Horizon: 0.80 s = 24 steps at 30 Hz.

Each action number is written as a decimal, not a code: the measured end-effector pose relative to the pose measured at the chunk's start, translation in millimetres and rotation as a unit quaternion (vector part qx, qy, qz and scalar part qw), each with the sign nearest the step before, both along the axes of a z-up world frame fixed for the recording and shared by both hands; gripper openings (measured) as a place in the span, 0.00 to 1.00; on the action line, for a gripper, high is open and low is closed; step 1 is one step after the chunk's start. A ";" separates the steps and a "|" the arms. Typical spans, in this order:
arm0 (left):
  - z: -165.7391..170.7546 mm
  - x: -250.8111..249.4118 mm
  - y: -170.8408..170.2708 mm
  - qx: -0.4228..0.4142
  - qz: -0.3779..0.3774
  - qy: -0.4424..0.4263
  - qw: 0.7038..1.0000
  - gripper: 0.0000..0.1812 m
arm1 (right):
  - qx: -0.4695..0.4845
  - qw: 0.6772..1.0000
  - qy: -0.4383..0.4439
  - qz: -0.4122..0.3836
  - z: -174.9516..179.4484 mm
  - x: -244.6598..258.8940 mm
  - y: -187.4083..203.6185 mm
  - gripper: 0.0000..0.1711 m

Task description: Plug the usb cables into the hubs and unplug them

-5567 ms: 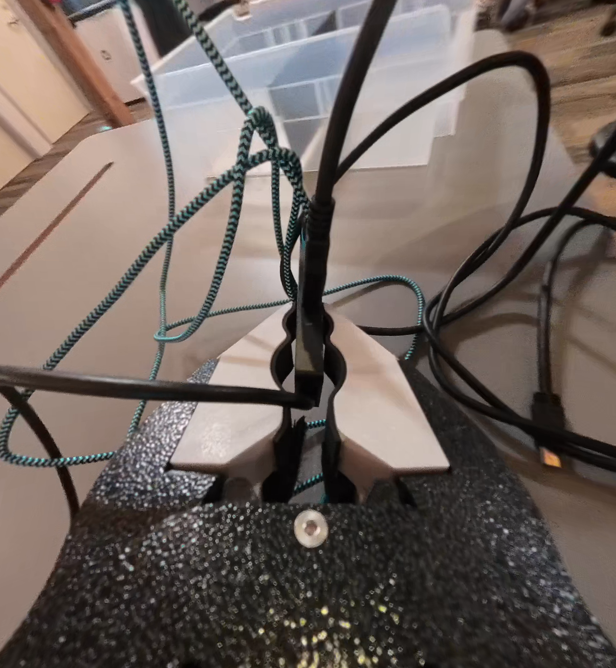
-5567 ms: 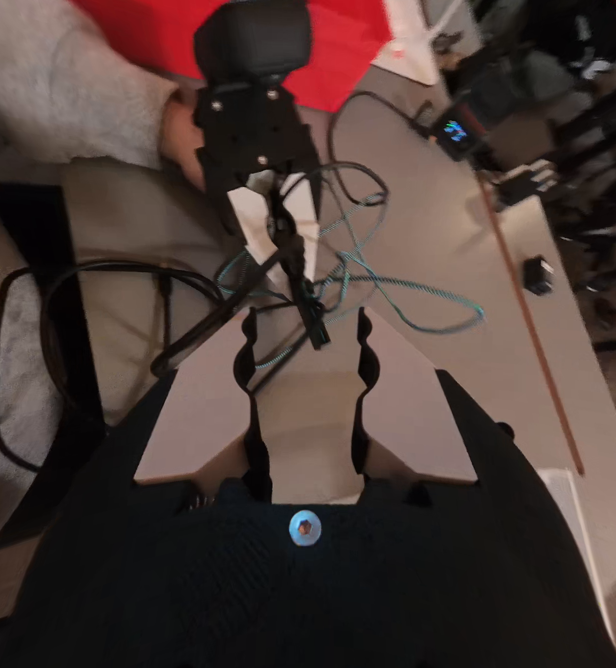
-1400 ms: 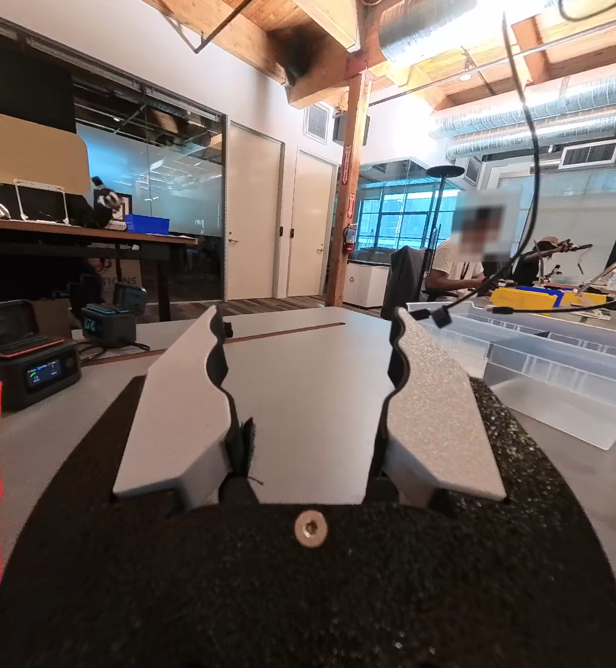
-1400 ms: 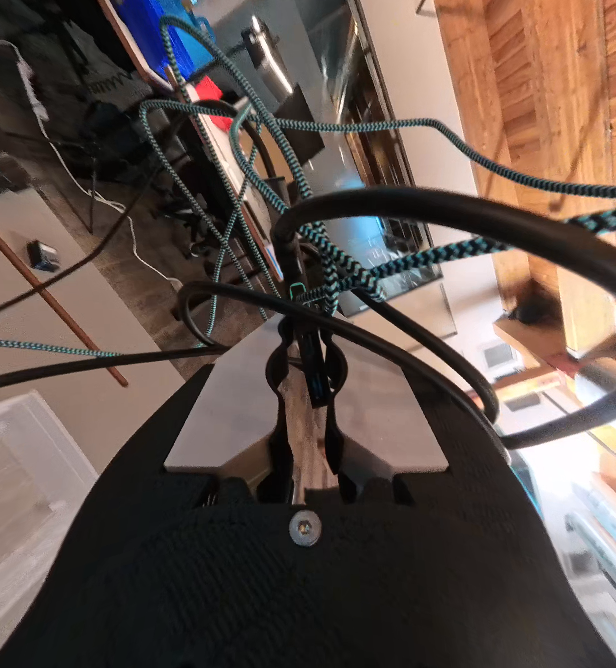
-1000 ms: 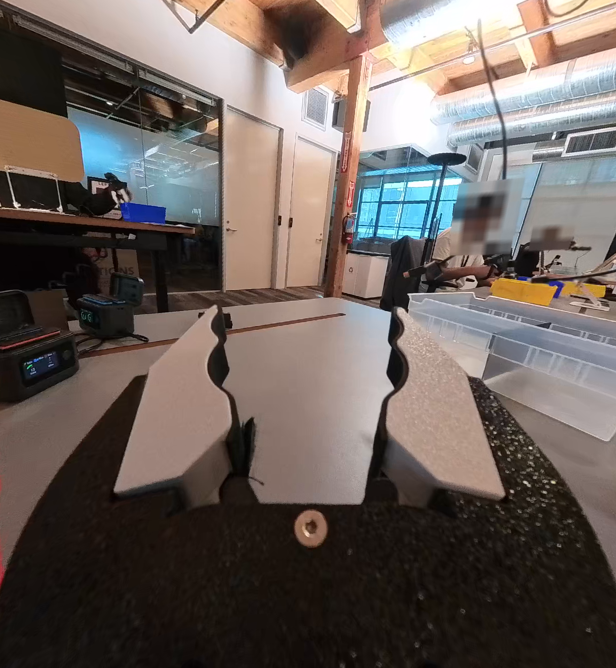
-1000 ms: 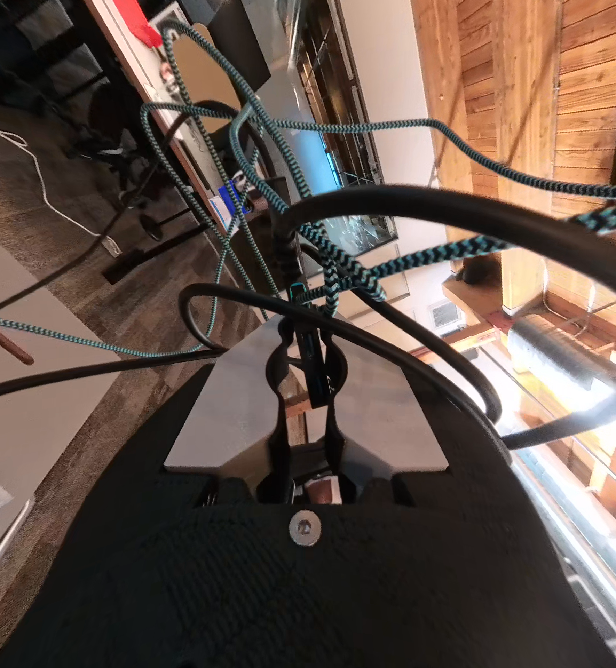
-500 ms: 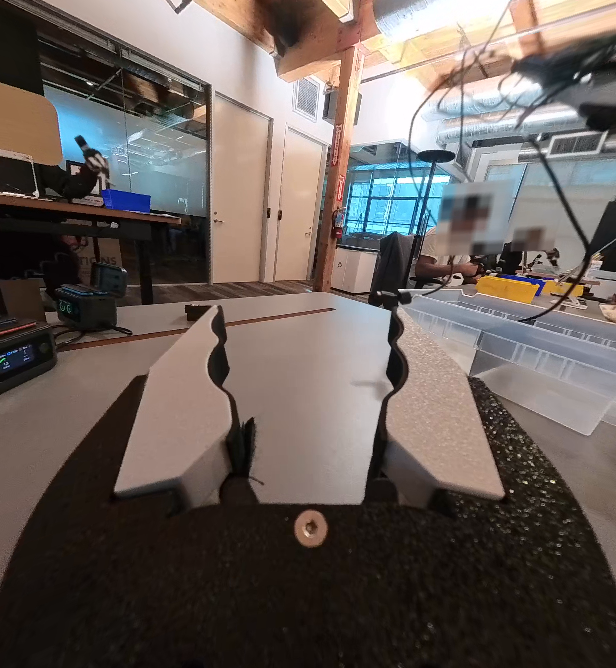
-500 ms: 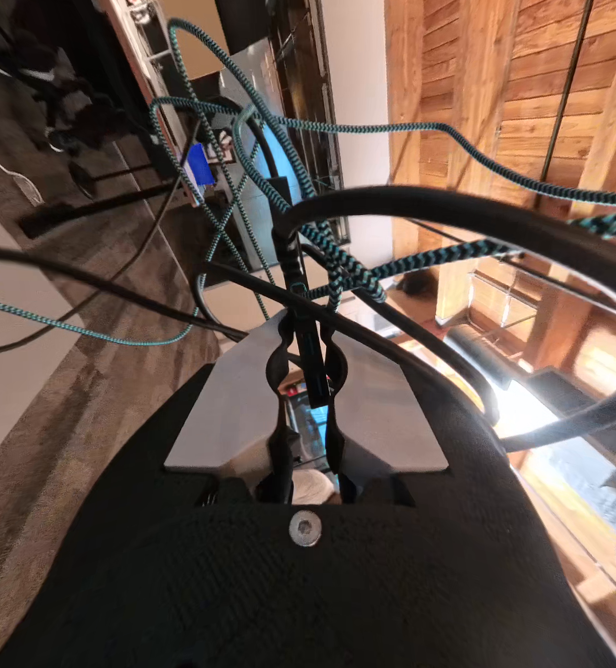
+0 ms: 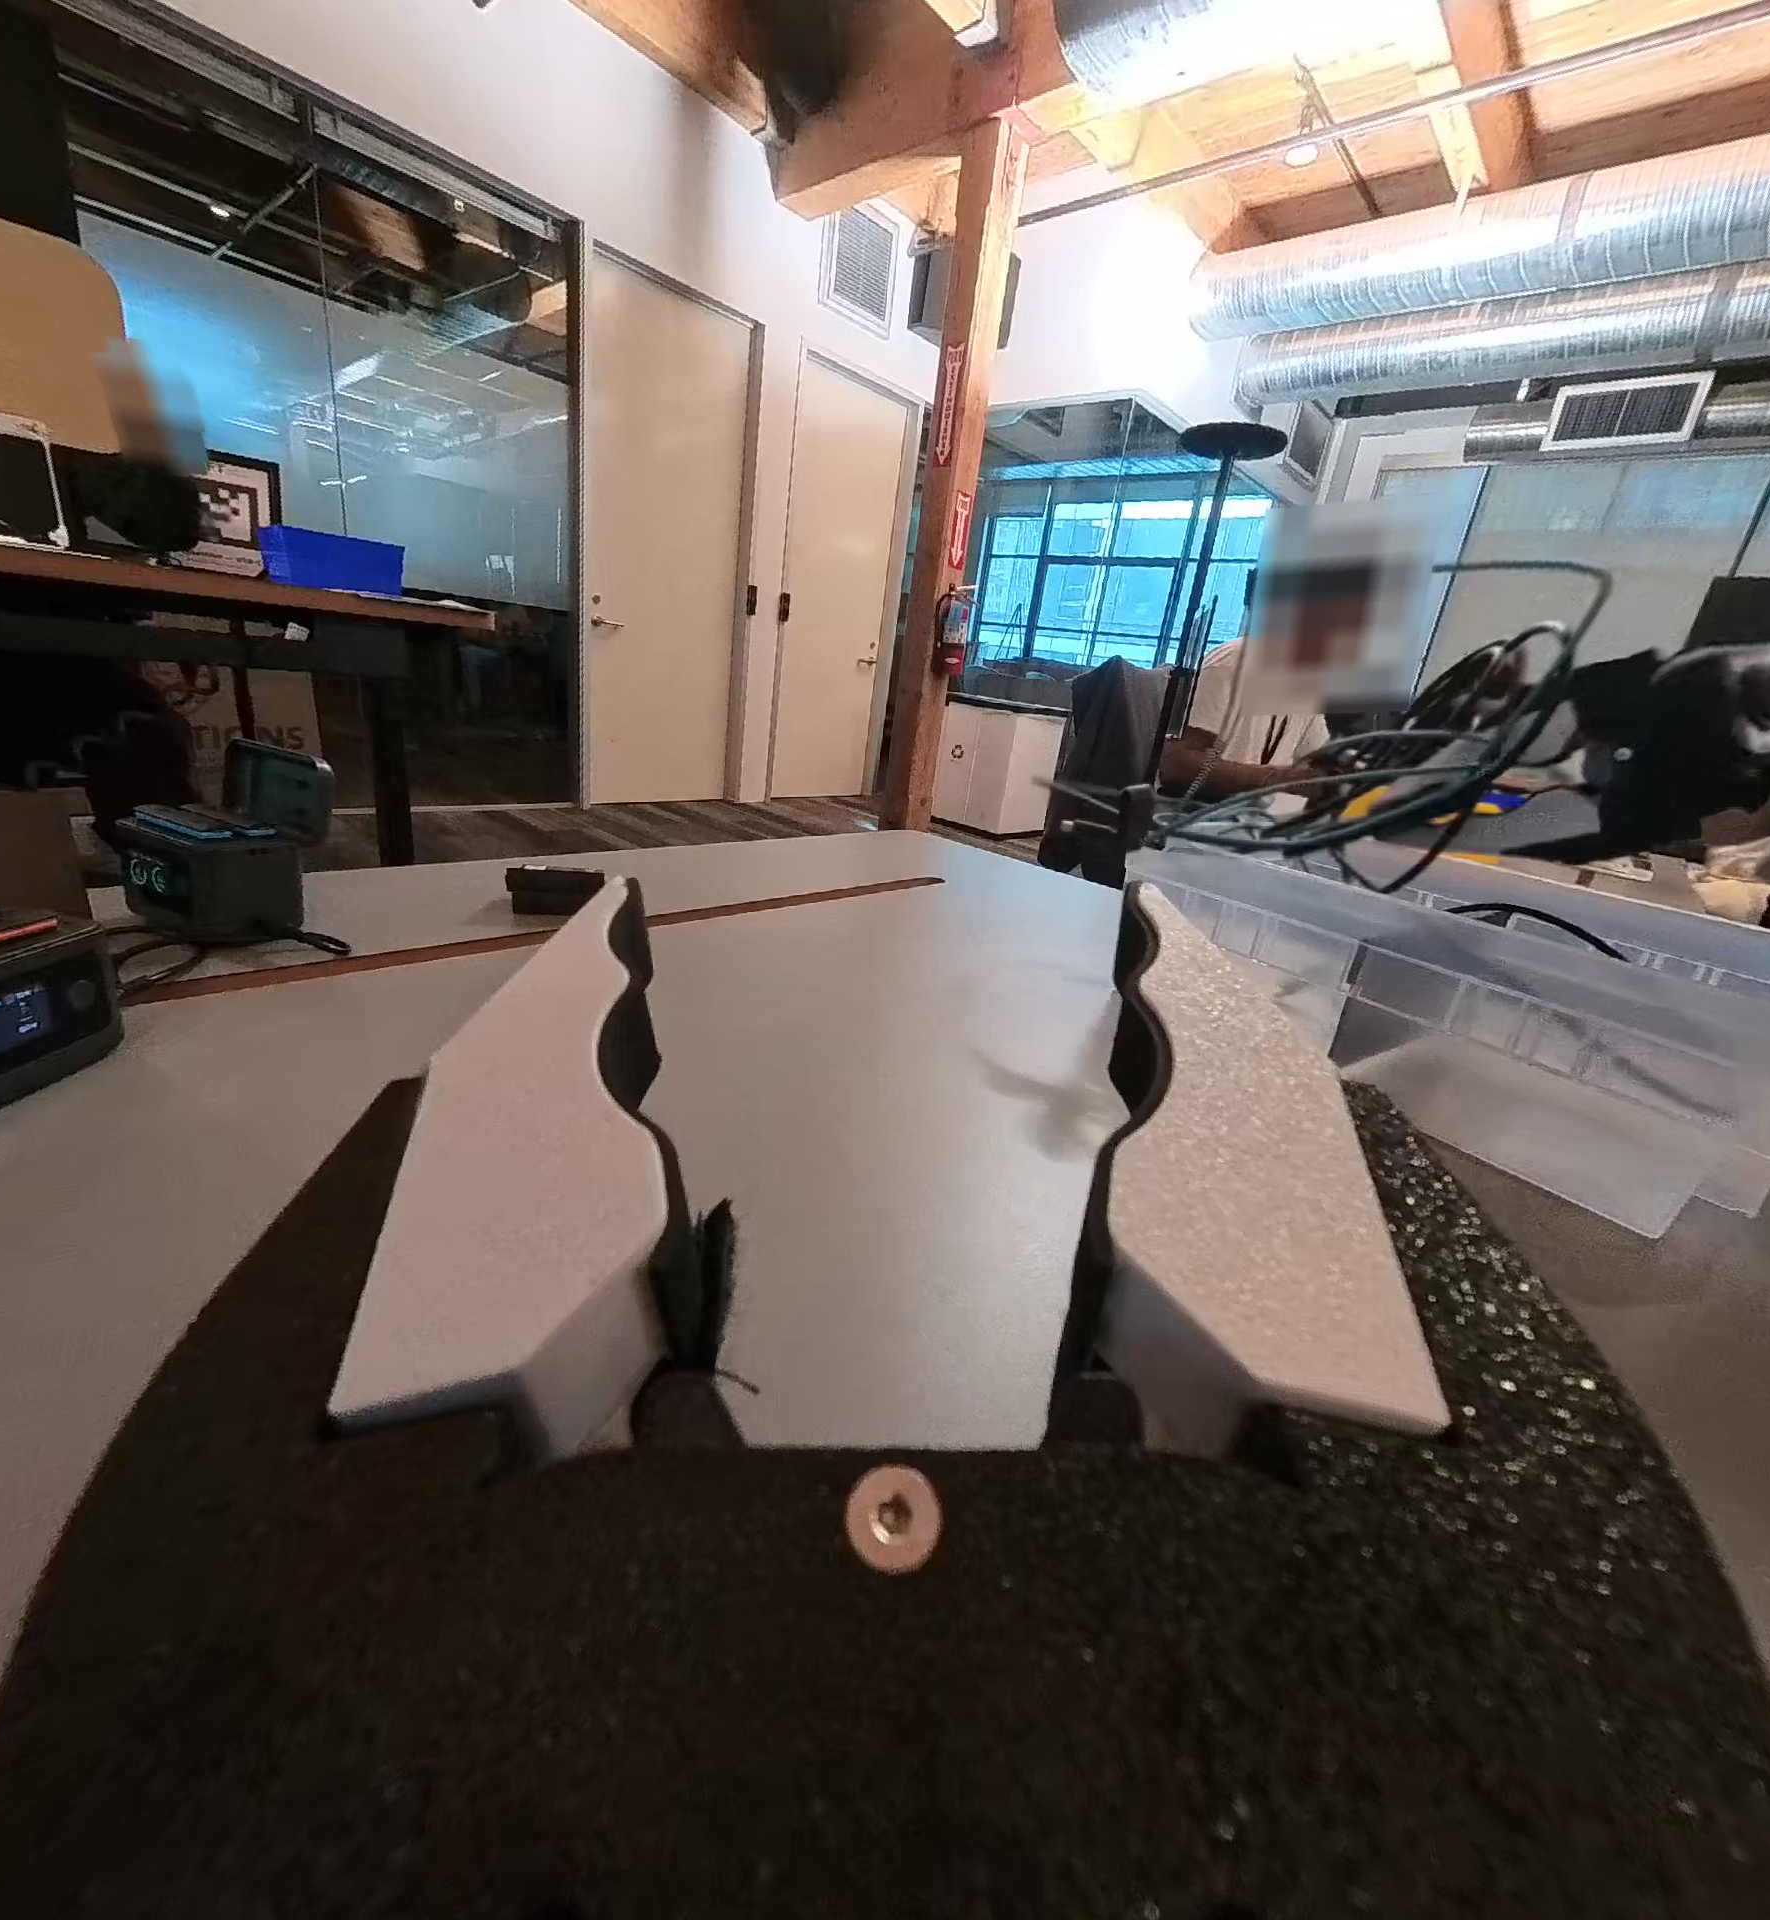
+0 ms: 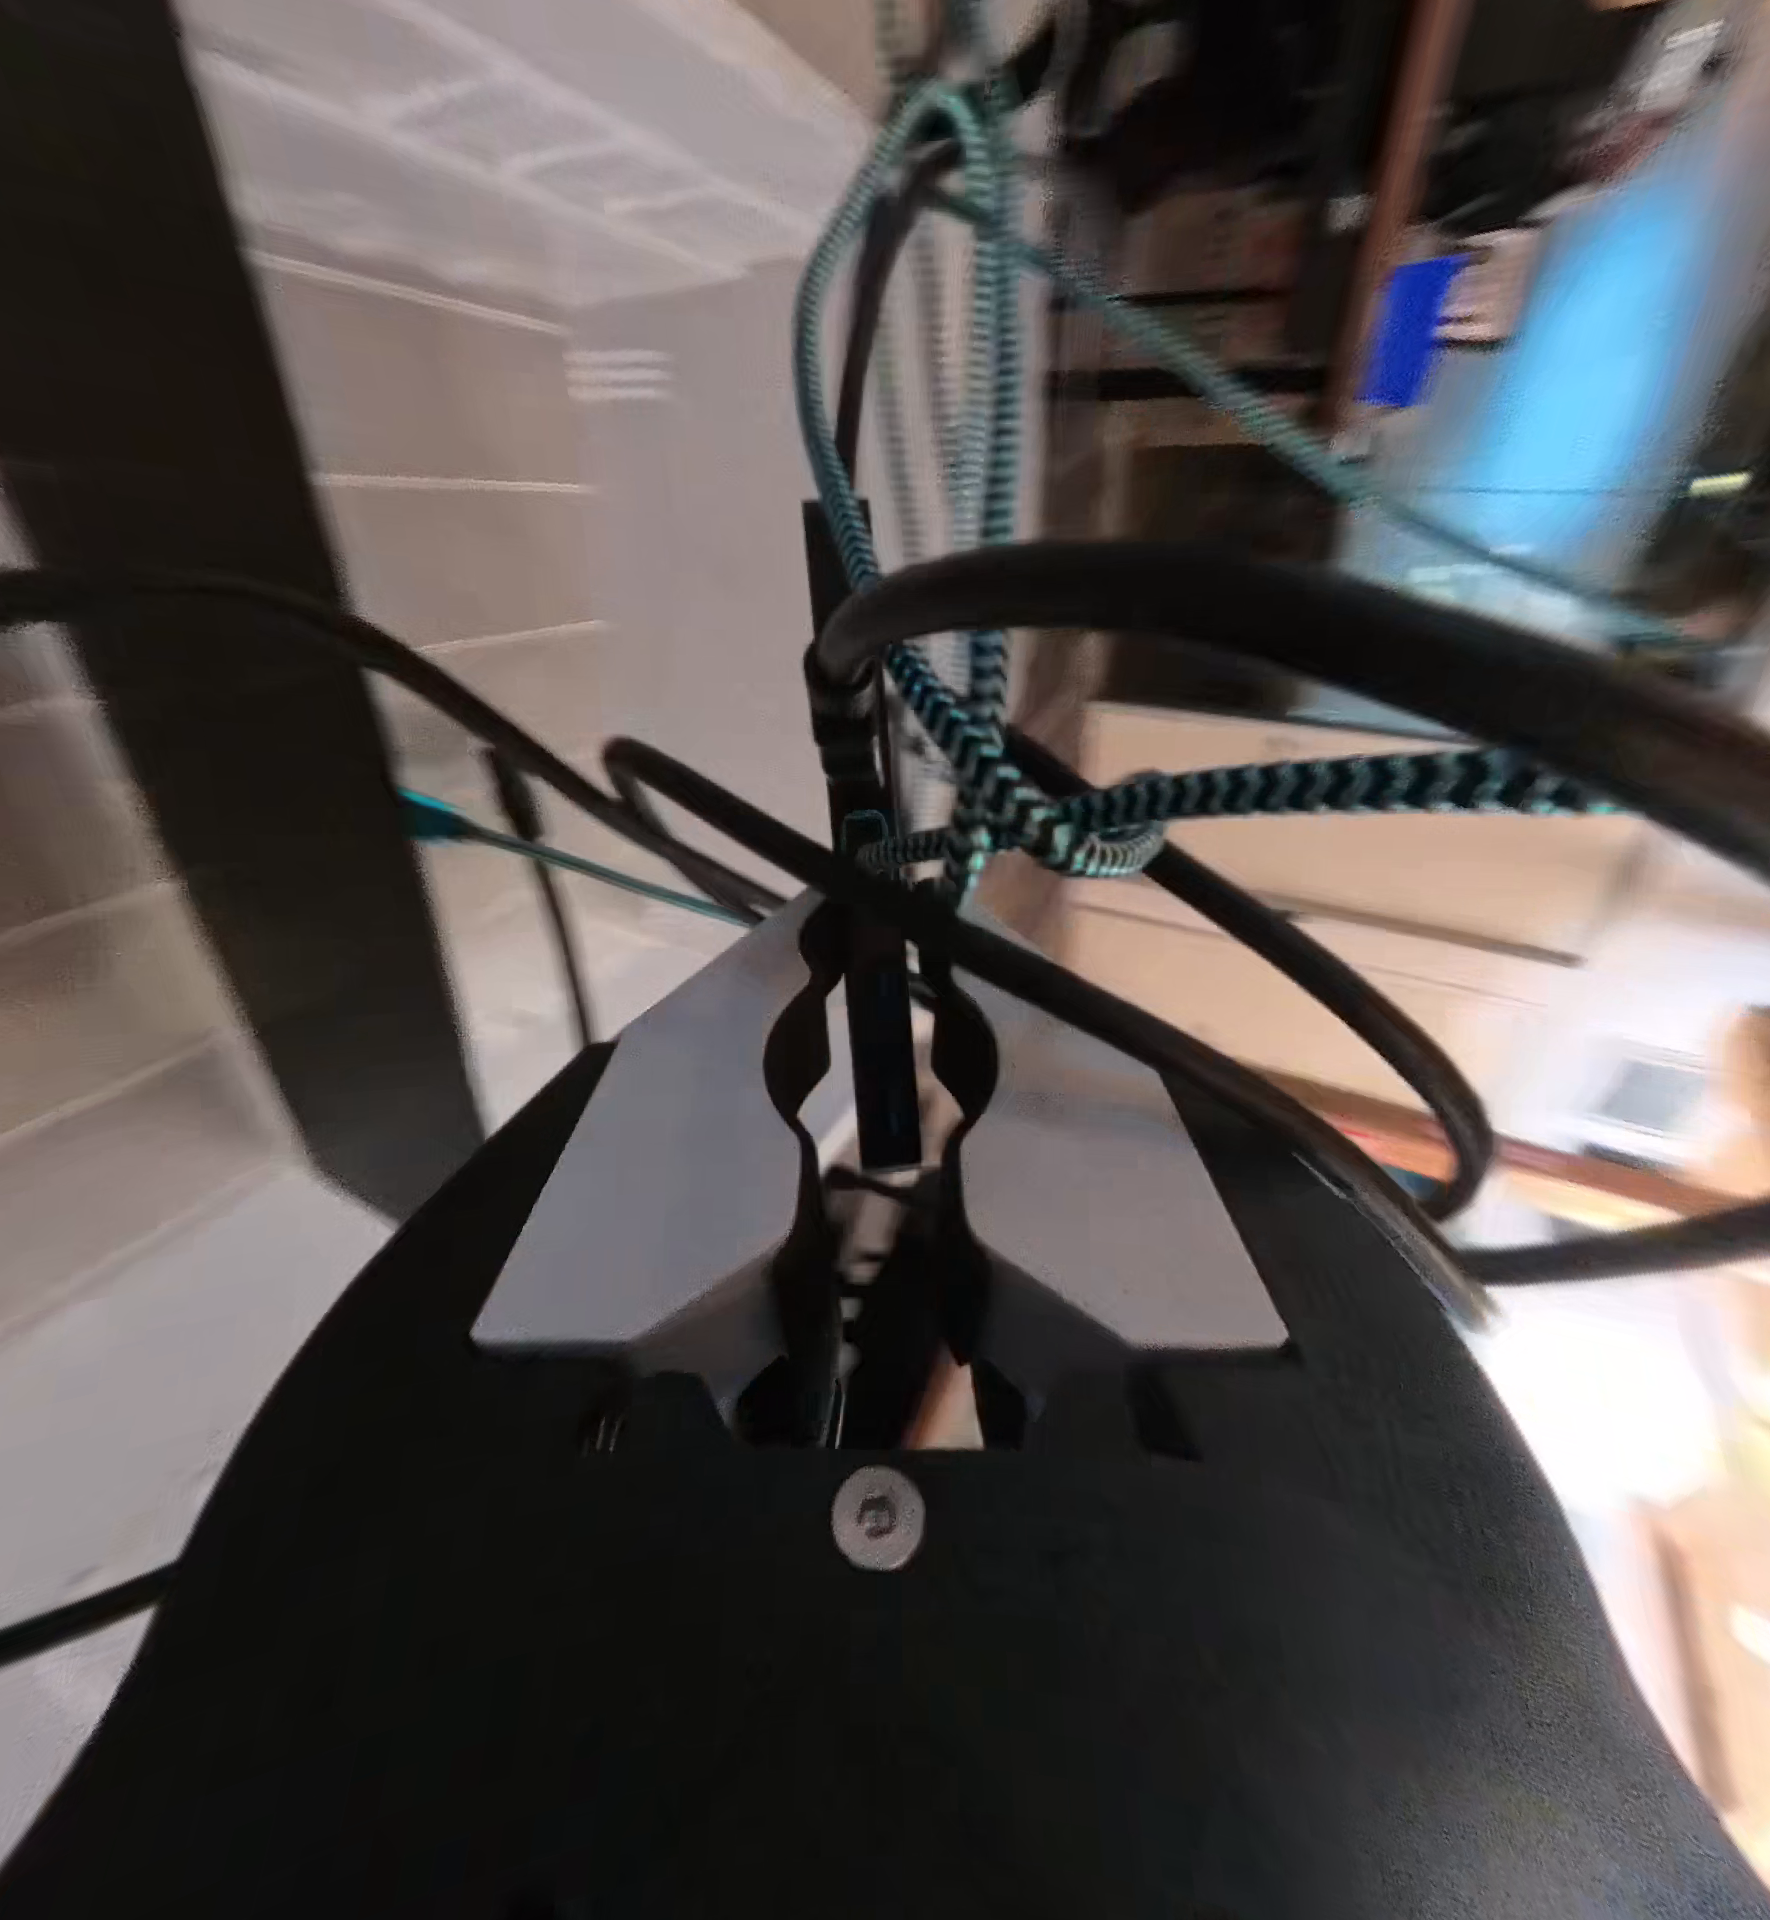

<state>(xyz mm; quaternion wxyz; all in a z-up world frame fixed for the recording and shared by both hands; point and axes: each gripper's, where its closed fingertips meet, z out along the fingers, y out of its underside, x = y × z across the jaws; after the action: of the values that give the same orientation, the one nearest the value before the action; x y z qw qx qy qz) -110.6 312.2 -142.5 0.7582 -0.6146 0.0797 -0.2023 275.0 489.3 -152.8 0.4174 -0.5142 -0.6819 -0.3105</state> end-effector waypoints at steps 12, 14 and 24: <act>-1.4 -0.3 1.2 -0.005 -0.008 -0.008 1.000 0.48 | -0.371 0.919 -0.010 -0.132 -89.9 -3.8 -11.1 0.07; -1.7 -0.1 1.5 -0.006 -0.010 -0.009 1.000 0.48 | -0.397 0.904 -0.007 -0.156 -93.6 -3.0 -11.7 0.08; -1.8 1.9 1.6 -0.010 -0.019 -0.017 1.000 0.48 | -0.435 0.857 0.085 -0.263 7.0 19.3 -47.3 0.40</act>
<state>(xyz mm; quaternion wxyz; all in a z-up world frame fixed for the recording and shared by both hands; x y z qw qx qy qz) -108.7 313.8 -144.3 0.7495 -0.6168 0.0769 -0.2278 294.3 441.9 -145.7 0.1103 -0.8280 -0.5487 -0.0359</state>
